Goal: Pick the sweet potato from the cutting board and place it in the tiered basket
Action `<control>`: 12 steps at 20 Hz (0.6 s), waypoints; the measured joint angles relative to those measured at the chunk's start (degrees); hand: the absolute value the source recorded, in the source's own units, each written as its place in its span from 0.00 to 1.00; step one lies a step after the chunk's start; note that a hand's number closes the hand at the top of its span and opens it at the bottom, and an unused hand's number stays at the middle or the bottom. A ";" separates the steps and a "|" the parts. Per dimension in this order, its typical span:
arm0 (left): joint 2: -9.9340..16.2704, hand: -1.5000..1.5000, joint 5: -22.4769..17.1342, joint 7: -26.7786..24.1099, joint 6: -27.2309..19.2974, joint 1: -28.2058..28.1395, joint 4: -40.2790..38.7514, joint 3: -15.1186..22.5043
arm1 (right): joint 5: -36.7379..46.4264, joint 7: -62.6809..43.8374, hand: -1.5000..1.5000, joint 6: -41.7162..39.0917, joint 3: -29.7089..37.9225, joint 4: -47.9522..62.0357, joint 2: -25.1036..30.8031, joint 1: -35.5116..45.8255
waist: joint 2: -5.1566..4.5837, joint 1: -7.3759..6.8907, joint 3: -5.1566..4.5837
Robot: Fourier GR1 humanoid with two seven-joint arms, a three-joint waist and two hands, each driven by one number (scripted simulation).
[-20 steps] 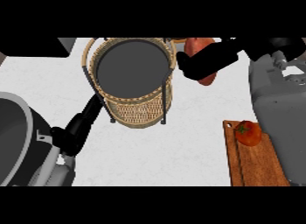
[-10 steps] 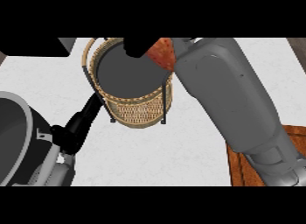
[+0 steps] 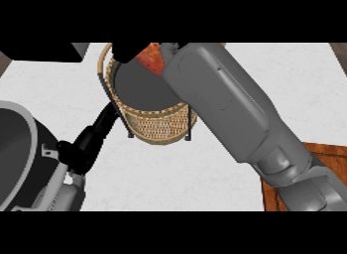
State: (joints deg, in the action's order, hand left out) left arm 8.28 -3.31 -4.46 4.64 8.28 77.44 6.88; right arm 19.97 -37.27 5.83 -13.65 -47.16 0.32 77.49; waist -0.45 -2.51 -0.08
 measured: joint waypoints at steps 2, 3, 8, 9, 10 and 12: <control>-0.88 0.50 0.64 -0.13 -0.65 0.55 -0.40 0.37 | -3.17 0.90 1.00 1.47 -0.80 1.87 -0.13 0.82 | 0.00 0.04 0.00; -0.96 0.50 0.69 0.16 -0.58 0.48 -0.32 0.48 | -5.00 0.60 1.00 2.27 -1.27 2.44 -0.17 1.42 | 0.02 -0.04 0.00; -0.99 0.50 0.91 0.01 -0.34 0.78 -0.71 0.32 | -14.74 -2.80 0.00 4.60 -1.18 5.43 -0.28 1.95 | 0.01 -0.52 -0.01; -1.15 0.50 0.85 0.24 -0.39 1.27 -1.08 0.18 | -16.96 -3.71 0.00 5.01 -1.20 5.60 -0.29 1.69 | 0.02 -0.53 -0.01; -1.54 0.50 1.06 0.26 -0.71 1.47 -1.17 0.32 | -19.01 -4.52 0.00 5.59 -1.22 5.87 -0.29 1.73 | 0.02 -0.53 0.00; -1.44 0.50 1.22 -0.15 -0.57 1.04 -1.17 0.30 | -22.61 -5.37 0.00 6.89 -1.02 6.07 -0.30 1.72 | 0.06 -0.38 0.01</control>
State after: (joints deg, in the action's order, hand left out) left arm 6.85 -2.09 -4.60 4.07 9.32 76.27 7.19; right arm -2.65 -42.63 12.72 -14.67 -41.09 0.02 79.21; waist -0.39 -2.90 -0.07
